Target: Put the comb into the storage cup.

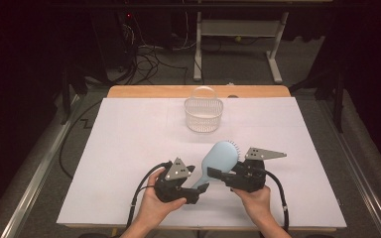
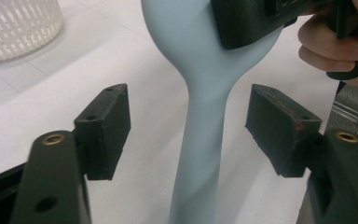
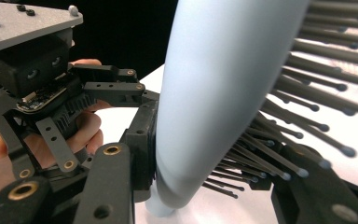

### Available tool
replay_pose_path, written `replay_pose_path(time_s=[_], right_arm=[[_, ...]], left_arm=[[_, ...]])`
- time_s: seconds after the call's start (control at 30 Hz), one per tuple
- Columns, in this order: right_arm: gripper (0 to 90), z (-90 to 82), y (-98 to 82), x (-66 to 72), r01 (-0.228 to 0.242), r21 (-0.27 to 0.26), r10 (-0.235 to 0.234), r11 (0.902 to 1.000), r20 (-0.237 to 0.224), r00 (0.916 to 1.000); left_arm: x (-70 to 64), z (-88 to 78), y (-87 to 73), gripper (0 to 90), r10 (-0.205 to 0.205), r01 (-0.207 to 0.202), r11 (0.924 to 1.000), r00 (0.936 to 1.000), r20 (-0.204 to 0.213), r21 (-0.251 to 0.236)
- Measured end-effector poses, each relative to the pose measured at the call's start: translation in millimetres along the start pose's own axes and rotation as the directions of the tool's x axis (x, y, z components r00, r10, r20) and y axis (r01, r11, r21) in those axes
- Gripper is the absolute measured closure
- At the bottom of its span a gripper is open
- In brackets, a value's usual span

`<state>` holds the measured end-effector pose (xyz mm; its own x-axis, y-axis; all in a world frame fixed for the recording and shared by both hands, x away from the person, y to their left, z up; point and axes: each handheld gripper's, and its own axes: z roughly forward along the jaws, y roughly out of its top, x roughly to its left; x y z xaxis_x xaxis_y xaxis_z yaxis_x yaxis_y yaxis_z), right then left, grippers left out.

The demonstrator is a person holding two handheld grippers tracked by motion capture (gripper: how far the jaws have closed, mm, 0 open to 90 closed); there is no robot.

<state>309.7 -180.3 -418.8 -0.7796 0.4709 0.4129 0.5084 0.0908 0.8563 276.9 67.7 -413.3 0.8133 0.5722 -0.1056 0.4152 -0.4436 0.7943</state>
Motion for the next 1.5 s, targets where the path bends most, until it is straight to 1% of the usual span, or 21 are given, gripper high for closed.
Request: replay_pose_path(time_s=[0.07, 0.17, 0.33, 0.7, 0.87, 1.0, 1.1, 1.5], right_arm=[[55.7, -0.4, 0.0, 0.1, -0.003, -0.001, 0.003, 1.0, 0.004, 1.0], [55.6, -0.1, -0.3, 0.0, -0.002, 0.004, 0.002, 1.0, 0.011, 0.9999], [55.6, -1.0, -0.2, -0.1, 0.001, 0.015, -0.001, 0.9999, 0.023, 0.9997], [55.4, -5.0, 2.7, 0.3, 0.004, 0.03, -0.005, 0.9995, 0.036, 0.9993], [55.4, -7.0, 5.4, -0.9, 0.003, 0.034, -0.004, 0.9994, 0.045, 0.999], [55.3, -9.8, 8.7, -1.0, 0.012, 0.043, -0.014, 0.999, 0.057, 0.9982], [55.2, -13.5, 11.0, -1.5, 0.012, 0.044, -0.015, 0.9989, 0.068, 0.9976], [54.9, -21.0, 14.7, -5.4, 0.011, 0.055, -0.016, 0.9984, 0.095, 0.9953]], left_arm=[[1.2, -0.3, -1.1, 27.3, -0.002, 0.002, 1.0, 0.9999, -0.016, 0.007], [4.2, -3.2, -3.3, 25.2, -0.012, 0.012, 0.9999, 0.9996, -0.027, 0.0], [11.7, -9.6, -8.1, 24.6, -0.017, 0.016, 0.9998, 0.9981, -0.06, -0.015], [25.9, -22.3, -19.3, 24.3, -0.059, 0.055, 0.9975, 0.9943, -0.089, -0.045], [31.0, -26.3, -22.6, 24.5, -0.069, 0.062, 0.996, 0.9926, -0.1, -0.063], [35.6, -29.8, -26.8, 24.4, -0.077, 0.069, 0.9949, 0.9903, -0.116, -0.073], [38.9, -33.3, -30.5, 24.3, -0.091, 0.081, 0.9929, 0.9886, -0.12, -0.088], [51.5, -47.5, -45.1, 24.5, -0.121, 0.102, 0.9883, 0.9772, -0.175, -0.114]])
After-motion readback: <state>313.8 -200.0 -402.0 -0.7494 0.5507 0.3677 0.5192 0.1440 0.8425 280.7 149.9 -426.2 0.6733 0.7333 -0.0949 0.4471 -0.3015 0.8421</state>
